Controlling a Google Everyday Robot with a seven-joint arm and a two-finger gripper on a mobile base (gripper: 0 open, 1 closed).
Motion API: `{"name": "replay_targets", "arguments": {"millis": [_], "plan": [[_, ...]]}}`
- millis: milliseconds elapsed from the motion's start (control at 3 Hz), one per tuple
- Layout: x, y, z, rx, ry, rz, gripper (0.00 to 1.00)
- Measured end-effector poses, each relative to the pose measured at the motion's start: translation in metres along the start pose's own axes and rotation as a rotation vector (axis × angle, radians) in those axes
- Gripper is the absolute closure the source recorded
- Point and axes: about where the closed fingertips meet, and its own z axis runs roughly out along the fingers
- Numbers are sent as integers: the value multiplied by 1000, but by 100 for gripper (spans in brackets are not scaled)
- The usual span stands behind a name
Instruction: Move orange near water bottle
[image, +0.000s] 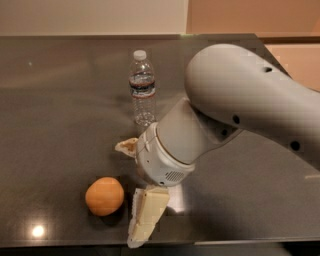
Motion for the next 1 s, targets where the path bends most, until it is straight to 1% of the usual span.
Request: {"name": "replay_targets", "arguments": {"millis": [333,667,1000], "plan": [[-10,-4,17,-9,-3,-24,0],[-18,-7,30,-34,16,-34,0],[-22,-7,38,-59,22,-30,18]]}}
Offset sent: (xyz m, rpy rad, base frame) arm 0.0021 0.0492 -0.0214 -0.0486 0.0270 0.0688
